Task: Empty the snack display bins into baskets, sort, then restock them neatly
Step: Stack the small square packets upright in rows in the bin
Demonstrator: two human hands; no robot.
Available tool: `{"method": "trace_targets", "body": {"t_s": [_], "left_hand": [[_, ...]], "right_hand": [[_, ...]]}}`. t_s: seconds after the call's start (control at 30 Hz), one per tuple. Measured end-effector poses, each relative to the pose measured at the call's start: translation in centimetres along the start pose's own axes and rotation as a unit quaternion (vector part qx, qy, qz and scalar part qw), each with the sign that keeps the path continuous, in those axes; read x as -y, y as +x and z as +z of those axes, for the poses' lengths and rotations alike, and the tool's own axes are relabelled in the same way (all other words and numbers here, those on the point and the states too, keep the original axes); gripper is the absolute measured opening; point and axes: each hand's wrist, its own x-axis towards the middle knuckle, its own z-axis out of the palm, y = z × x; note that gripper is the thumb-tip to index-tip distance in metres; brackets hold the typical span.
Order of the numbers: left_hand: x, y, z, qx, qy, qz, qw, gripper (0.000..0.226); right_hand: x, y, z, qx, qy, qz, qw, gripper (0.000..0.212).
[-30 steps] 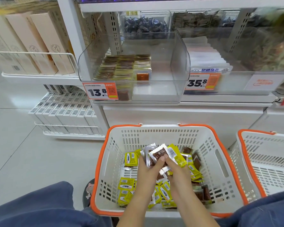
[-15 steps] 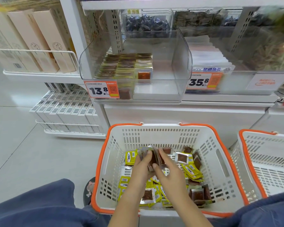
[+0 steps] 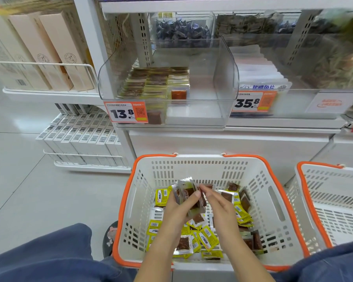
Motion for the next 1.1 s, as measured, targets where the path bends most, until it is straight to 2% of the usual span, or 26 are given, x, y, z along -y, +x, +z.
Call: {"method": "trace_targets", "body": {"t_s": [0.17, 0.23, 0.3, 0.33, 0.43, 0.53, 0.67, 0.77, 0.8, 0.9, 0.97, 1.03, 1.1], "left_hand": [[0.0, 0.1, 0.0, 0.004, 0.023, -0.002, 1.0, 0.027], [0.0, 0.1, -0.1, 0.007, 0.03, -0.015, 0.999, 0.025], [0.1, 0.2, -0.3, 0.0, 0.02, -0.022, 1.0, 0.023], [0.1, 0.3, -0.3, -0.003, 0.016, -0.021, 1.0, 0.027], [0.1, 0.7, -0.4, -0.028, 0.018, -0.006, 0.999, 0.081], [0.1, 0.8, -0.3, -0.042, 0.047, -0.007, 0.998, 0.09], [-0.5, 0.4, 0.5, -0.017, 0.051, -0.024, 0.998, 0.082], [-0.2, 0.0, 0.7, -0.001, 0.06, -0.037, 0.998, 0.044], [0.0, 0.0, 0.6, 0.008, 0.073, -0.027, 0.997, 0.046], [0.6, 0.0, 0.7, -0.008, 0.094, -0.014, 0.995, 0.083], [0.5, -0.1, 1.0, -0.016, 0.08, -0.007, 0.997, 0.085], [0.7, 0.3, 0.8, -0.006, 0.081, -0.021, 0.996, 0.082], [0.4, 0.3, 0.8, -0.006, 0.098, -0.011, 0.995, 0.056]], "right_hand": [[-0.4, 0.4, -0.5, -0.007, 0.027, 0.036, 0.999, 0.035], [-0.4, 0.7, -0.8, 0.023, 0.08, 0.077, 0.994, 0.045], [-0.4, 0.9, -1.0, 0.041, 0.138, 0.112, 0.983, 0.042], [-0.4, 1.0, -1.1, 0.039, 0.156, 0.117, 0.98, 0.039], [-0.6, 1.6, -1.6, 0.015, 0.172, 0.107, 0.979, 0.048], [-0.3, 1.5, -1.5, 0.03, 0.135, 0.092, 0.986, 0.035], [0.1, 0.7, -0.7, 0.007, 0.096, 0.064, 0.993, 0.022], [0.3, 0.5, -0.1, -0.018, 0.062, 0.057, 0.996, 0.025], [0.3, 0.4, 0.1, -0.018, 0.055, 0.062, 0.996, 0.026], [0.1, 0.3, 0.5, 0.001, 0.047, 0.101, 0.994, 0.048], [0.3, 0.3, 0.6, 0.027, 0.039, 0.145, 0.988, 0.057], [0.5, 0.4, 0.6, 0.051, 0.041, 0.169, 0.984, 0.04], [0.6, 0.3, 0.8, 0.061, 0.063, 0.168, 0.982, 0.025]]}}
